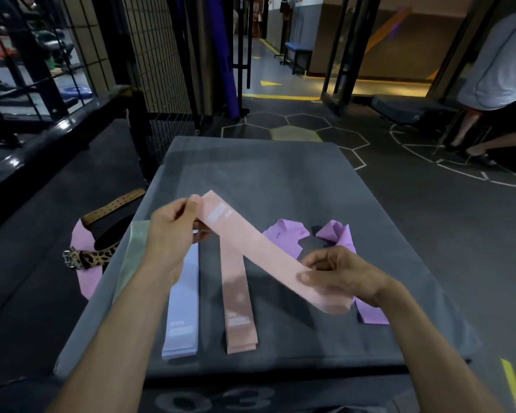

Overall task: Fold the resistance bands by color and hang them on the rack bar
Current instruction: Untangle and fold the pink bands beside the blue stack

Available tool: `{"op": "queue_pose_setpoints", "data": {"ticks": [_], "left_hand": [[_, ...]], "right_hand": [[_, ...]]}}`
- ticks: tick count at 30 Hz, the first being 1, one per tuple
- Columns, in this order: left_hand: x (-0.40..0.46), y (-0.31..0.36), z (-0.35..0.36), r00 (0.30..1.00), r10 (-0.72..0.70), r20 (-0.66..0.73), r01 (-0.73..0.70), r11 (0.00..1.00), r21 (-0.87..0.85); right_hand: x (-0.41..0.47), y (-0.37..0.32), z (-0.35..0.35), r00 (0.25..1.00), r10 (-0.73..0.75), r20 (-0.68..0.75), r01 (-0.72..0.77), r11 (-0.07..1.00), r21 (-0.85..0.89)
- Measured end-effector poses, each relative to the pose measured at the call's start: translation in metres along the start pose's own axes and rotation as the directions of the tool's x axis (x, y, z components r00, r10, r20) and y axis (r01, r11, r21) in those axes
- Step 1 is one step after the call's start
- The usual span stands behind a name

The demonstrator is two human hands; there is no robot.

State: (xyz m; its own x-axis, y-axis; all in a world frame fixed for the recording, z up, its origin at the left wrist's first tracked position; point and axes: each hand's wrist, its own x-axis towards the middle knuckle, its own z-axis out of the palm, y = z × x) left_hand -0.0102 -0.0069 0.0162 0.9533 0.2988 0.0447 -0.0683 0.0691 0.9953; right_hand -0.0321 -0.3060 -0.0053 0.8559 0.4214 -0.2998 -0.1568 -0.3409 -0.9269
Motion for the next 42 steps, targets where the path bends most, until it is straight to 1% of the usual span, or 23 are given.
{"op": "queue_pose_setpoints", "data": {"ticks": [3, 6, 8, 11, 14, 16, 19, 23, 27, 30, 34, 36, 40, 42], "left_hand": [[0.009, -0.008, -0.018, 1.000, -0.015, 0.003, 0.014, 0.994, 0.109], [0.014, -0.016, -0.033, 1.000, 0.012, 0.017, -0.015, 0.980, 0.196], [0.016, -0.019, -0.042, 0.999, 0.025, 0.027, -0.030, 0.977, 0.211], [0.020, -0.021, -0.051, 1.000, 0.017, 0.003, -0.018, 0.978, 0.208], [0.023, -0.020, -0.057, 0.999, 0.022, -0.023, -0.017, 0.979, 0.201], [0.023, -0.019, -0.059, 1.000, 0.020, -0.024, -0.015, 0.981, 0.194], [0.022, -0.018, -0.063, 0.999, -0.040, 0.002, 0.039, 0.981, 0.189], [0.020, -0.019, -0.067, 0.993, -0.104, 0.056, 0.084, 0.957, 0.277], [0.019, -0.017, -0.065, 0.975, -0.201, 0.090, 0.171, 0.947, 0.271], [0.019, -0.014, -0.067, 0.965, -0.239, 0.108, 0.211, 0.952, 0.219], [0.017, -0.012, -0.075, 0.953, -0.239, 0.184, 0.183, 0.943, 0.279], [0.015, -0.012, -0.079, 0.955, -0.222, 0.198, 0.153, 0.937, 0.314], [0.012, -0.012, -0.081, 0.963, -0.129, 0.238, 0.033, 0.928, 0.371], [0.011, -0.013, -0.082, 0.957, -0.110, 0.270, -0.008, 0.916, 0.402]], "right_hand": [[0.002, 0.012, -0.007, 0.998, 0.049, 0.044, -0.050, 0.998, 0.041], [0.005, 0.017, -0.010, 0.995, 0.095, 0.021, -0.096, 0.993, 0.065], [0.006, 0.018, -0.012, 0.991, 0.129, -0.021, -0.126, 0.988, 0.086], [0.008, 0.019, -0.012, 0.985, 0.159, -0.066, -0.150, 0.980, 0.131], [0.012, 0.021, -0.014, 0.979, 0.177, -0.102, -0.153, 0.965, 0.212], [0.013, 0.021, -0.014, 0.977, 0.176, -0.123, -0.145, 0.964, 0.225], [0.013, 0.019, -0.015, 0.957, 0.192, -0.218, -0.133, 0.956, 0.261], [0.018, 0.021, -0.016, 0.887, 0.215, -0.410, -0.087, 0.947, 0.309], [0.022, 0.020, -0.015, 0.858, 0.218, -0.466, -0.025, 0.922, 0.386], [0.025, 0.020, -0.014, 0.841, 0.210, -0.498, -0.019, 0.932, 0.361], [0.029, 0.023, -0.015, 0.808, 0.186, -0.559, 0.011, 0.943, 0.331], [0.029, 0.024, -0.015, 0.797, 0.182, -0.576, 0.017, 0.946, 0.323], [0.032, 0.027, -0.014, 0.775, 0.171, -0.608, -0.032, 0.972, 0.232], [0.034, 0.030, -0.013, 0.757, 0.179, -0.628, -0.053, 0.975, 0.214]]}}
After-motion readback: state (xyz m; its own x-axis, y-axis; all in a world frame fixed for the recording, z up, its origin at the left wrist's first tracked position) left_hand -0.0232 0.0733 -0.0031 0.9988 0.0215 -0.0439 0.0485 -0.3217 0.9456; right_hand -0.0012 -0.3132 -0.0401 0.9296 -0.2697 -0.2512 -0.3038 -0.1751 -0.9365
